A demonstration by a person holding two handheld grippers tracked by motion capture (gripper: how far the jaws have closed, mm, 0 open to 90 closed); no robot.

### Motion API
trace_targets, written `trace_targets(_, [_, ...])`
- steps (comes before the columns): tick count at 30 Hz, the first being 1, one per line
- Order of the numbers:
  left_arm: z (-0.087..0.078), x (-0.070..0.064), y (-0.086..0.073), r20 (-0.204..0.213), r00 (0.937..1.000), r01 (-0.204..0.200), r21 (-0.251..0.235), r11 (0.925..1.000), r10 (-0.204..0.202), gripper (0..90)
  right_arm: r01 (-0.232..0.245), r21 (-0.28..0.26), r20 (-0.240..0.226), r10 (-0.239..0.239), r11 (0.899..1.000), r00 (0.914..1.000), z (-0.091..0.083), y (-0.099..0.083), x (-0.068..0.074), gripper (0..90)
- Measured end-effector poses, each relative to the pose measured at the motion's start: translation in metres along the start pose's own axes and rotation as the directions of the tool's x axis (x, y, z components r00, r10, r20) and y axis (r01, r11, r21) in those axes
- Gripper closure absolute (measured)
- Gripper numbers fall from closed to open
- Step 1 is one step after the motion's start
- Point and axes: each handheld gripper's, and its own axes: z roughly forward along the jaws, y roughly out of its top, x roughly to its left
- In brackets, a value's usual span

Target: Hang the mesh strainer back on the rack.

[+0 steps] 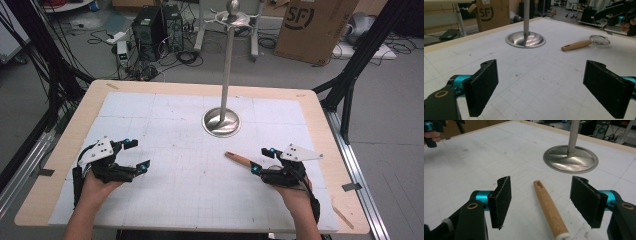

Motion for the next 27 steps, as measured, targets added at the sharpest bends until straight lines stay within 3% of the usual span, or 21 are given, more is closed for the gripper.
trace_targets(6, [0.0, 0.0, 0.0, 0.002, 1.0, 0.008, 0.002, 1.0, -0.008, 13.5, -0.005, 0.006, 0.009, 0.005, 1.0, 0.9999, 0.003, 0.0, -0.005, 32.7])
trace_targets(13, [-0.001, -0.002, 0.001, -0.003, 1.0, 0.006, 0.003, 1.0, -0.006, 13.5, 0.025, 0.098, 0.049, -0.03, 0.995, 0.9984, 0.012, -0.002, -0.012, 33.4])
trace_targets(22, [-0.002, -0.001, 0.001, -0.01, 0.9999, 0.004, 0.005, 1.0, -0.004, 13.5, 0.047, 0.247, 0.07, -0.066, 0.968, 0.9954, 0.026, -0.008, -0.018, 37.2])
trace_targets(27, [-0.001, -0.002, 0.001, -0.009, 1.0, 0.002, 0.003, 1.0, -0.002, 13.4, 0.069, 0.346, 0.083, -0.103, 0.936, 0.9912, 0.032, -0.011, -0.02, 42.4])
